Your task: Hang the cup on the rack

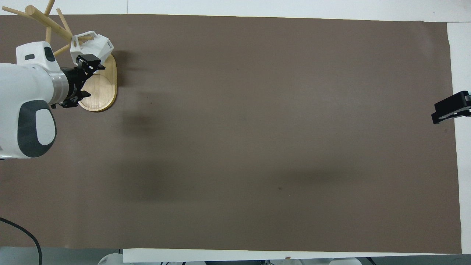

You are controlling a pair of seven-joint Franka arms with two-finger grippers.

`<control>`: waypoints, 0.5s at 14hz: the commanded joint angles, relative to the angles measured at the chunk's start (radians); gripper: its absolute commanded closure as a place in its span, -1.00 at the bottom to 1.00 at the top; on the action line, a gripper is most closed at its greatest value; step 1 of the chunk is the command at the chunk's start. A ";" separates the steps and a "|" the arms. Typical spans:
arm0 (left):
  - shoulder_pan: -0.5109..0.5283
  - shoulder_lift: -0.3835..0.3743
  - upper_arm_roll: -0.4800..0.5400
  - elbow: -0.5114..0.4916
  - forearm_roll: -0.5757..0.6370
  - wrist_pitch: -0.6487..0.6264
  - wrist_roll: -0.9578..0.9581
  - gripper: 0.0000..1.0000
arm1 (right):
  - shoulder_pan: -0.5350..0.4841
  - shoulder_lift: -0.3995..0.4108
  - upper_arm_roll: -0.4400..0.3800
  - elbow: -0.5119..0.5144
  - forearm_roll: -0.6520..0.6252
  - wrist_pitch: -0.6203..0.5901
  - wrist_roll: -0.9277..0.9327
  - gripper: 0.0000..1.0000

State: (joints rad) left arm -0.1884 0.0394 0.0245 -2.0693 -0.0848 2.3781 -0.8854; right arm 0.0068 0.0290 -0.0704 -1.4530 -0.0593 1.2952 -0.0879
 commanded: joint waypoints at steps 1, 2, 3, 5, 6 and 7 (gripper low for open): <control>0.015 -0.065 0.000 0.075 0.007 -0.306 0.208 -1.00 | 0.005 -0.018 -0.002 -0.024 -0.010 0.004 0.016 -1.00; 0.020 -0.088 0.000 0.096 0.008 -0.385 0.277 -1.00 | 0.004 -0.018 -0.003 -0.024 -0.010 0.004 0.014 -1.00; 0.042 -0.105 0.000 0.124 0.014 -0.466 0.368 -1.00 | 0.002 -0.020 -0.002 -0.024 -0.010 0.004 0.016 -1.00; 0.064 -0.093 -0.001 0.257 0.084 -0.677 0.567 -1.00 | 0.002 -0.020 -0.002 -0.026 -0.010 0.006 0.016 -1.00; 0.075 -0.082 0.000 0.323 0.103 -0.764 0.668 -1.00 | 0.002 -0.018 -0.002 -0.024 -0.011 0.006 0.016 -1.00; 0.089 -0.079 -0.001 0.362 0.108 -0.818 0.757 -1.00 | 0.002 -0.018 -0.002 -0.024 -0.011 0.006 0.014 -1.00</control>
State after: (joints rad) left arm -0.1229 -0.0720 0.0299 -1.8138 -0.0069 1.6815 -0.2775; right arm 0.0068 0.0290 -0.0708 -1.4534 -0.0593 1.2952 -0.0875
